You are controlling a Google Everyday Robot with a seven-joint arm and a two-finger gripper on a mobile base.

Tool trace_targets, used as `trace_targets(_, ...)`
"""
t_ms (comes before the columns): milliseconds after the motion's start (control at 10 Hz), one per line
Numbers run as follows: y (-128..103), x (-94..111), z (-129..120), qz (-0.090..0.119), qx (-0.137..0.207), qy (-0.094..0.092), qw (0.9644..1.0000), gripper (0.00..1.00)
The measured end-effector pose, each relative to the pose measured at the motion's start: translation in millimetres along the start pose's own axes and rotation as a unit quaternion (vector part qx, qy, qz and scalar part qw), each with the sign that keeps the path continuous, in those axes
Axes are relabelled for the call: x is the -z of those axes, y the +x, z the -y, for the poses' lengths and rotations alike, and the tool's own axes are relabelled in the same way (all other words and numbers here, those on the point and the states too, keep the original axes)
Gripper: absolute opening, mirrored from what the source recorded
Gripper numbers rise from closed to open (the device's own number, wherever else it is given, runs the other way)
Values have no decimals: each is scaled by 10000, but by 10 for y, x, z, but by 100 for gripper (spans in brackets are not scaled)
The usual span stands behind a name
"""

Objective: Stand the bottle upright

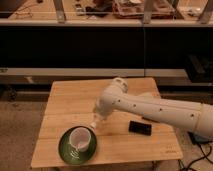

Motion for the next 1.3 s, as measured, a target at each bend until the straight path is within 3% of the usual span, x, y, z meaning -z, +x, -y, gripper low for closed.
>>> trace_targets(300,174,189,137,49,-478,390,9981,15)
trace_targets(500,242,296,238,148,-806,792,9935,15)
trace_targets(600,275,364,293,225,-1020,1082,9886,15)
trace_targets(800,308,454,329,339,-1302,1445,9803,15)
trace_targets(1000,335,537,317,451,-1562,1749,9711,15)
trace_targets(1200,335,574,288,585,-1774,1924,9634,15)
trace_targets(1300,334,593,270,748,-1980,2070,9552,15)
